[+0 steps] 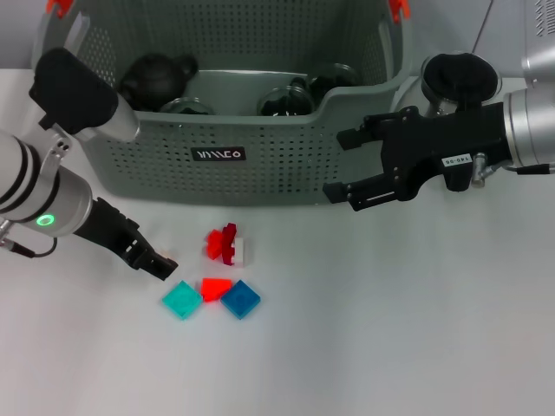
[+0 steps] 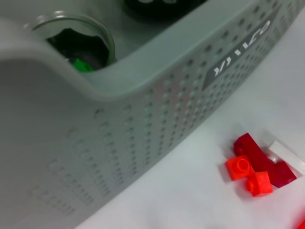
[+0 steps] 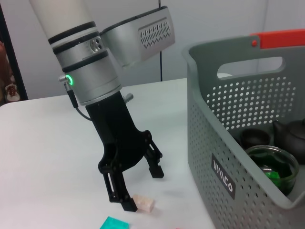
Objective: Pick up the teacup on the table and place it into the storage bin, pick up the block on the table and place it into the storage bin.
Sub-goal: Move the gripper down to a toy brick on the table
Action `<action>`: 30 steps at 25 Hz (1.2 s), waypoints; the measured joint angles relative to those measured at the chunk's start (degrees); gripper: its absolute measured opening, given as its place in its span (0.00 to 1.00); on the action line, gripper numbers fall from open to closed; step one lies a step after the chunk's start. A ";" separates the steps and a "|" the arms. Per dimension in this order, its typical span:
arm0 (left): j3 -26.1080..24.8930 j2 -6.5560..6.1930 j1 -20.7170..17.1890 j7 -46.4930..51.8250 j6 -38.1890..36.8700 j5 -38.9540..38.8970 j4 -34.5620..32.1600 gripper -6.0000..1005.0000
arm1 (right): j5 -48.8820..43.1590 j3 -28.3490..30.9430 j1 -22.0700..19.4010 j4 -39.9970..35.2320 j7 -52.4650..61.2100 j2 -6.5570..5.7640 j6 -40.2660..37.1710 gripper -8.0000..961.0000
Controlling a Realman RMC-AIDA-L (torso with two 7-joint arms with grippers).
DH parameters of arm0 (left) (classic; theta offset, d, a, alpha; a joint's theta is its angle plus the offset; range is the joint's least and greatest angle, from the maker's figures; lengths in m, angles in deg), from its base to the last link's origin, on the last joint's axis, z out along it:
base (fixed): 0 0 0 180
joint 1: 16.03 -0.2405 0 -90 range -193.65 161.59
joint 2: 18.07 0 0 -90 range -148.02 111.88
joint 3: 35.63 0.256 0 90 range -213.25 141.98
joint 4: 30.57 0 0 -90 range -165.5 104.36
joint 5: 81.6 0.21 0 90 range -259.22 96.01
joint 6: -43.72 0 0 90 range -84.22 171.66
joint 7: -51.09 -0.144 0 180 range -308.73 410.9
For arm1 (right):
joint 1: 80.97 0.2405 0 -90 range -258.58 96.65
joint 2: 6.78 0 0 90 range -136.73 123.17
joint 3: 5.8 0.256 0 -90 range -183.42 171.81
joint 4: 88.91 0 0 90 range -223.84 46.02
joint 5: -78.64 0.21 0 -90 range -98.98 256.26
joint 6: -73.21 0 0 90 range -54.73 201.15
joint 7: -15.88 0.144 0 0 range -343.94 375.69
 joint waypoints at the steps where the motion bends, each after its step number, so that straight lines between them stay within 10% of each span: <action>1: 0.41 0.00 -0.04 0.28 -0.02 0.02 0.01 0.89 | 0.00 0.04 -0.02 0.01 -0.03 0.00 0.00 0.91; 30: 3.07 0.00 0.75 3.13 1.82 2.23 3.01 0.75 | 0.00 0.35 -0.38 0.09 -0.66 0.00 -0.55 0.91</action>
